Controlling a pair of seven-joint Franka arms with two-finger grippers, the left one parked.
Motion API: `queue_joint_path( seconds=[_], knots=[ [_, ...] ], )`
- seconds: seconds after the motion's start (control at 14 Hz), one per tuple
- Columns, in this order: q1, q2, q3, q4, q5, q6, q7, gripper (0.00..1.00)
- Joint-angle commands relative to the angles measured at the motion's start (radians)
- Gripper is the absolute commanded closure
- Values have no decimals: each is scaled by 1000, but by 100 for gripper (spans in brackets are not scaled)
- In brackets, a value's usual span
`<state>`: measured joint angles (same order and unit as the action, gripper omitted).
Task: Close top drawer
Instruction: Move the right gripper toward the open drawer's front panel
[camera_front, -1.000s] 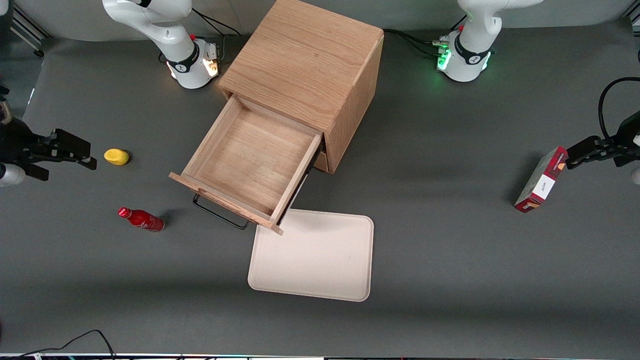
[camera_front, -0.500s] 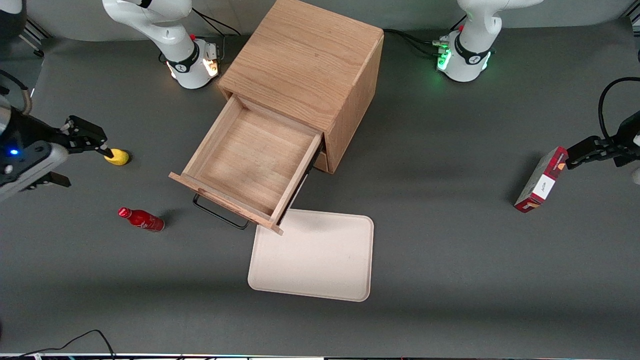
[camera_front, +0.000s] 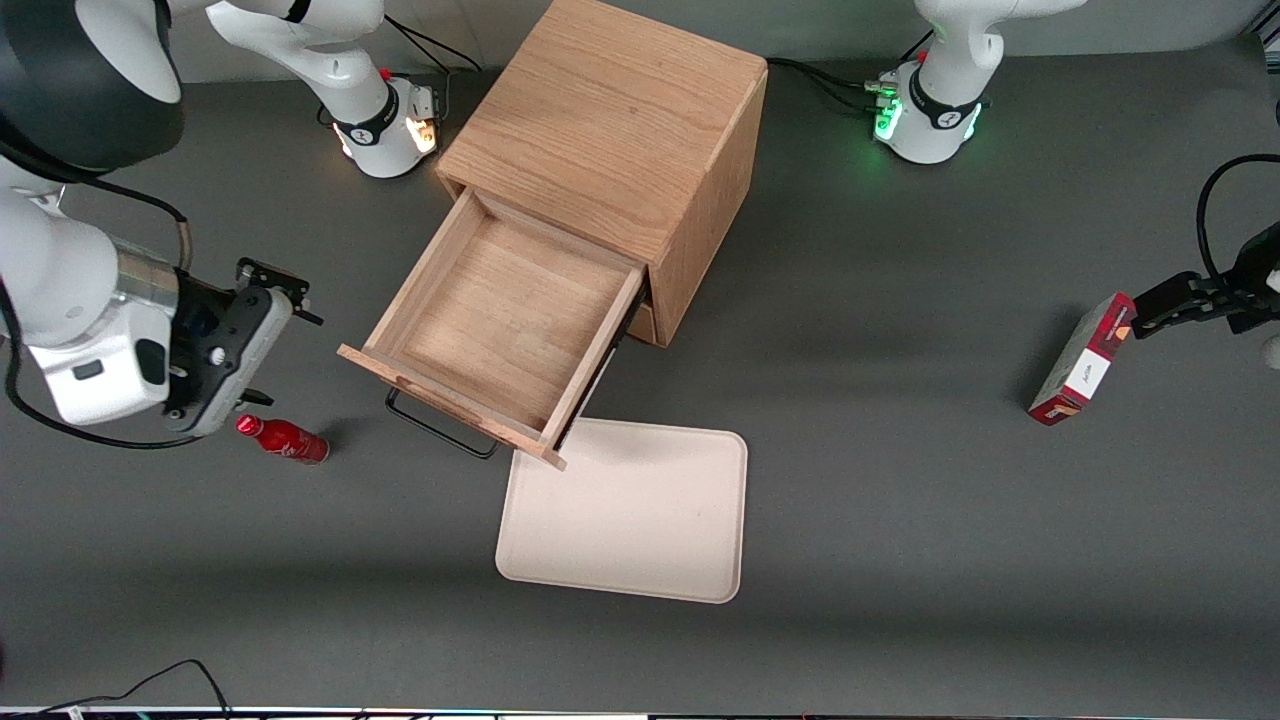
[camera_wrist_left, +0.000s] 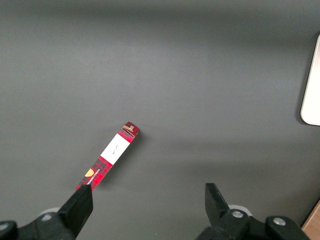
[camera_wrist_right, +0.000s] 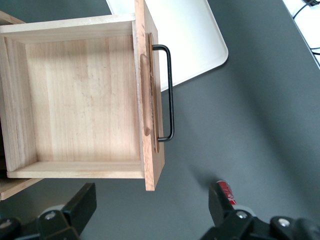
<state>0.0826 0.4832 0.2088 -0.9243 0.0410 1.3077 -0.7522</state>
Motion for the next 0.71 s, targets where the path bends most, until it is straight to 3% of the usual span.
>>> queue_joint_path(
  seconds=[0.0,0.5,0.64],
  knots=[
    [-10,20,1,51,19,-18,-36,0],
    [-21,89,-3,48,45,-15,-36,0],
    [-24,141,-6,50,80,-13,-36,0]
  ],
)
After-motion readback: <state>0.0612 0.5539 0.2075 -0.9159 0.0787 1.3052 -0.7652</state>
